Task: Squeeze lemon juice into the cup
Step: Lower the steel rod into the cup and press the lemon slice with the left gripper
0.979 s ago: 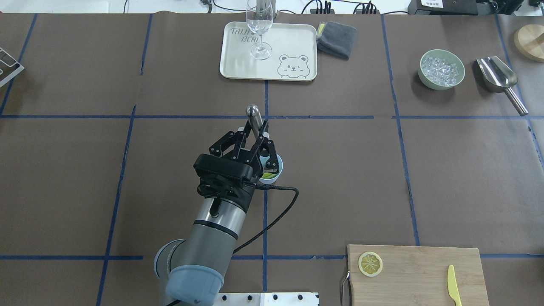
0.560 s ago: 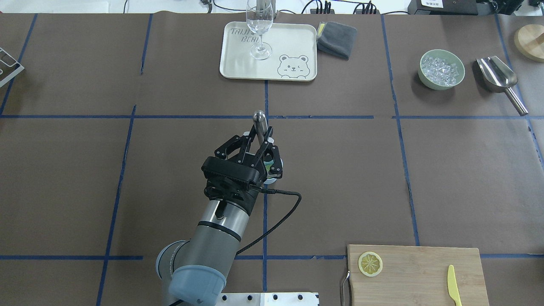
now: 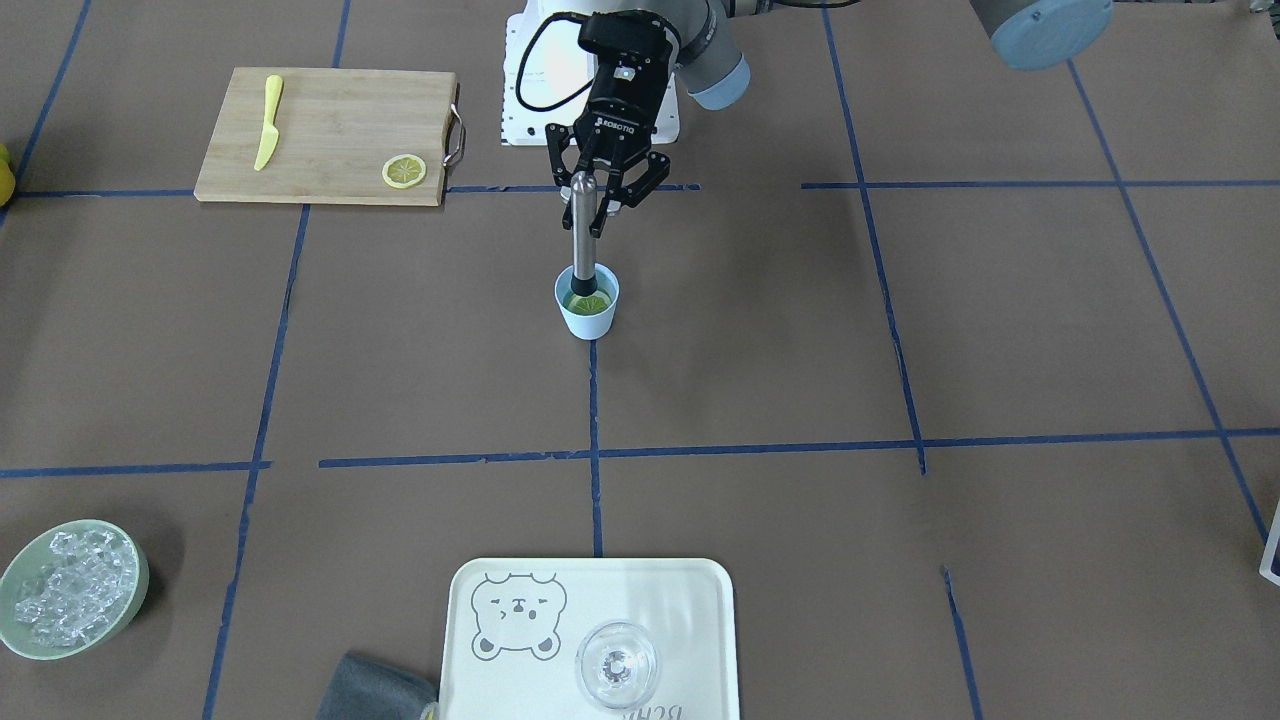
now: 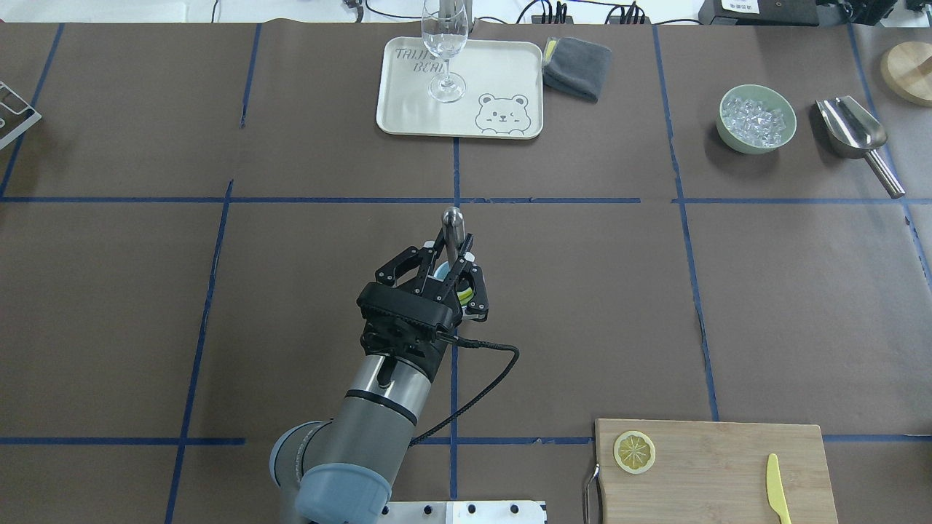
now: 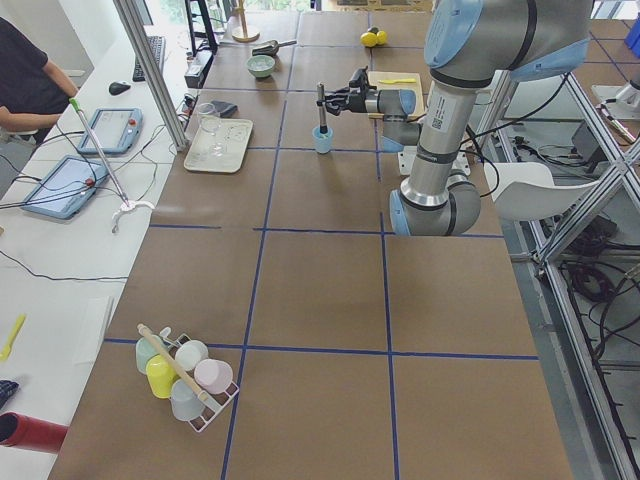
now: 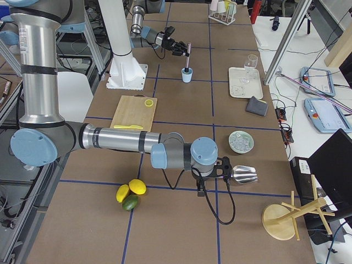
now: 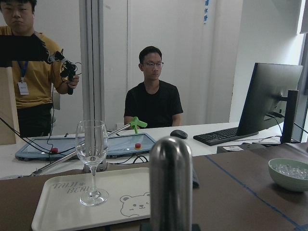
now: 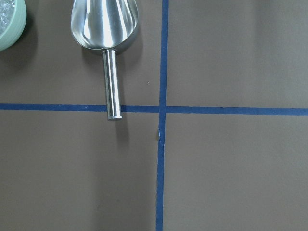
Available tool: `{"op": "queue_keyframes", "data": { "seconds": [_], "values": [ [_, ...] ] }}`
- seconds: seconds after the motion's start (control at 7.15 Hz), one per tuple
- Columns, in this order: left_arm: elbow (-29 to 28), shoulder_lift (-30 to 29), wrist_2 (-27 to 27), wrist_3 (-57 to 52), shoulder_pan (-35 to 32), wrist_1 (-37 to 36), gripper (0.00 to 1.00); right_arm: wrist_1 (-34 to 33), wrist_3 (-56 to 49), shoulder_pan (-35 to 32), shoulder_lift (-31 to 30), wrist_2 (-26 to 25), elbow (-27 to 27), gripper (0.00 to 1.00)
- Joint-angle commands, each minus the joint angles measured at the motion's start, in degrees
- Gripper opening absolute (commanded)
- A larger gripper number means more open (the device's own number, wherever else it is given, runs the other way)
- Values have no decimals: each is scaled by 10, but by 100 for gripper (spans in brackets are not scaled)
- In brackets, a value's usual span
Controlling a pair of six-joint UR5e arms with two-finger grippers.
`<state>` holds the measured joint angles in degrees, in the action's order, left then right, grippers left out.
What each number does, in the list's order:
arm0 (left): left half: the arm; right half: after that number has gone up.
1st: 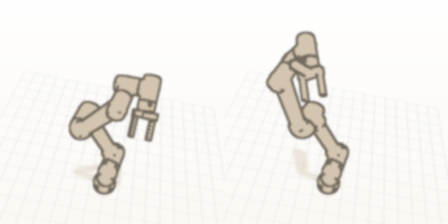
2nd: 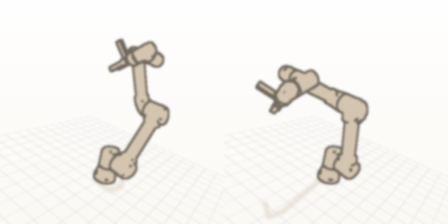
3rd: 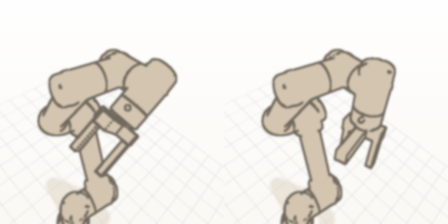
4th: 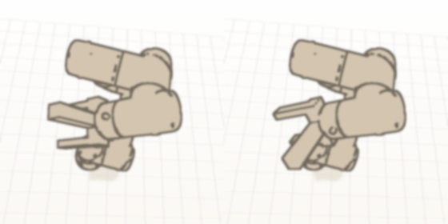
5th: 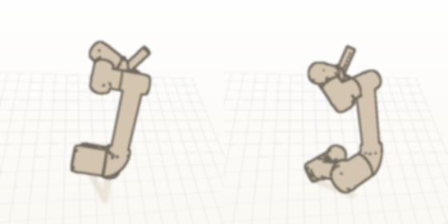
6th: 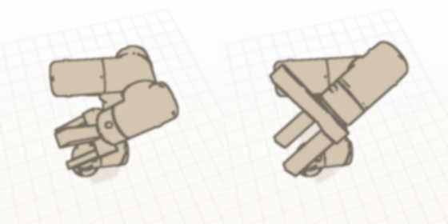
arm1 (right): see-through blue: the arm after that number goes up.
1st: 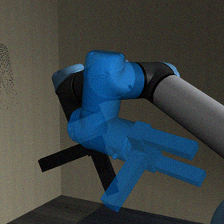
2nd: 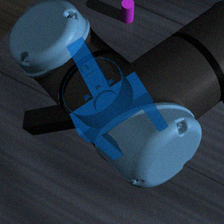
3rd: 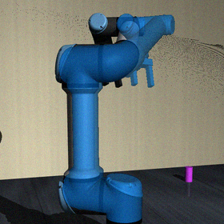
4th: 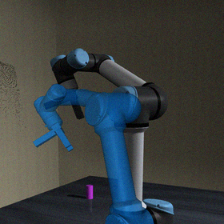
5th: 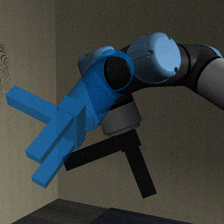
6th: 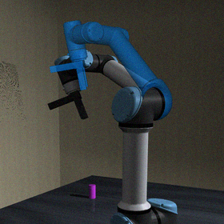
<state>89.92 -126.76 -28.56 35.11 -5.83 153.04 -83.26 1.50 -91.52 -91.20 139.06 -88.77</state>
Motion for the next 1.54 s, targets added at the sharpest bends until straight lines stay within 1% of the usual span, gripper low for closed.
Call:
{"op": "queue_keyframes", "data": {
  "seconds": [0.0, 0.42, 1.12, 1.4],
  "values": [
    [-12, -2, 0, 1, 1, 1, 0, -1, 0, 0, 0, 1, 0, 100],
    [-50, -7, 0, 4, 1, 32, 0, 0, 0, -1, 0, 1, 1, 100],
    [-62, -10, 0, 4, 1, 33, 0, 0, 0, -1, 1, 2, 0, 100],
    [-54, -13, -1, 4, 1, 33, 0, 0, -1, 0, 1, 1, 0, 100]
  ]
}}
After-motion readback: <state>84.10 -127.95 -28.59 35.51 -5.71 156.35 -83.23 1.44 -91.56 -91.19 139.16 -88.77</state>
